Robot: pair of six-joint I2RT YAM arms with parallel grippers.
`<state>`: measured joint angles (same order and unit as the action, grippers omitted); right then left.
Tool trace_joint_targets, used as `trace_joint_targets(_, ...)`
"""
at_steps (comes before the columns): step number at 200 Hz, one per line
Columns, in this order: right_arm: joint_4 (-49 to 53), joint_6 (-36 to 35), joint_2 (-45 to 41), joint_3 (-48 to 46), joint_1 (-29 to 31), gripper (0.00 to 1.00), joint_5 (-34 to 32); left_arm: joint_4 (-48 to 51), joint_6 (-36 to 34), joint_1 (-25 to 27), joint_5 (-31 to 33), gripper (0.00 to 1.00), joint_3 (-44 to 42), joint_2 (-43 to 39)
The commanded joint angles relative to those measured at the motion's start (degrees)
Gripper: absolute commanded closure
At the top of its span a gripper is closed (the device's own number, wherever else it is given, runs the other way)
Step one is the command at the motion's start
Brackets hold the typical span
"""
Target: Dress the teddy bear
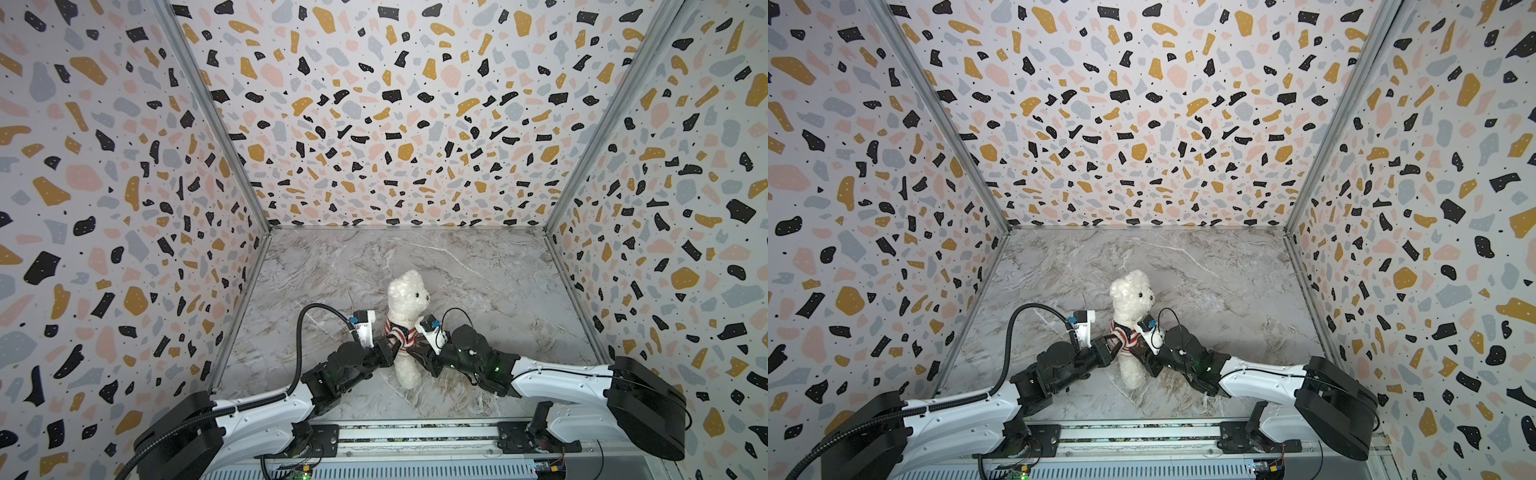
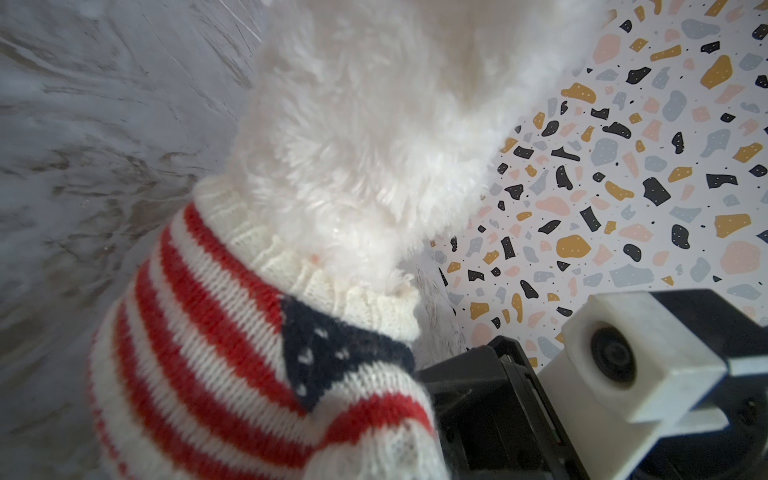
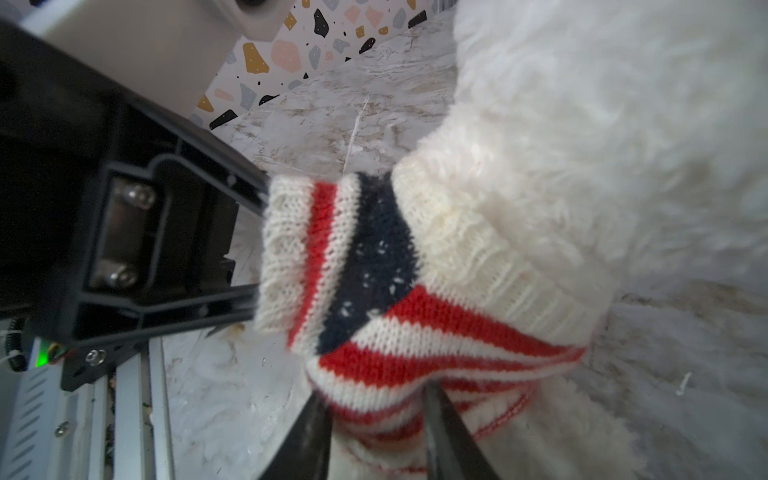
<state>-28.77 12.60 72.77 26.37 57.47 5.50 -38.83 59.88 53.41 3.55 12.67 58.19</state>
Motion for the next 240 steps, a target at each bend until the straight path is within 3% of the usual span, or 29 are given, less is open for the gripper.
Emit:
trace_joint_targets(1, -0.2, -0.5, 0.2, 1.9, -0.1, 0.79, -0.8, -4.1, 0.2, 0.2, -0.6, 1.0, -0.5, -0.9)
trace_joint_targets(26, 0.7, -0.7, -0.6, 1.2, -0.8, 1.0, -1.5, -3.8, 0.2, 0.2, -0.8, 1.0, -0.5, -1.5)
trace_joint_targets(101, 3.7, -0.5, -6.3, -2.9, -5.3, 1.0, -2.8, 1.8, -1.1, 0.2, -0.1, 1.0, -0.8, -4.8)
trace_joint_targets(181, 7.2, 0.8, -4.9, -3.3, -7.2, 1.0, -3.9, 6.8, -0.6, -2.7, -2.8, 1.0, -3.3, -11.1)
trace_joint_targets(240, 7.6, -1.8, -1.6, -0.7, -5.9, 0.99, -2.2, 5.6, 0.0, -3.1, -2.6, 1.0, -5.8, -11.2)
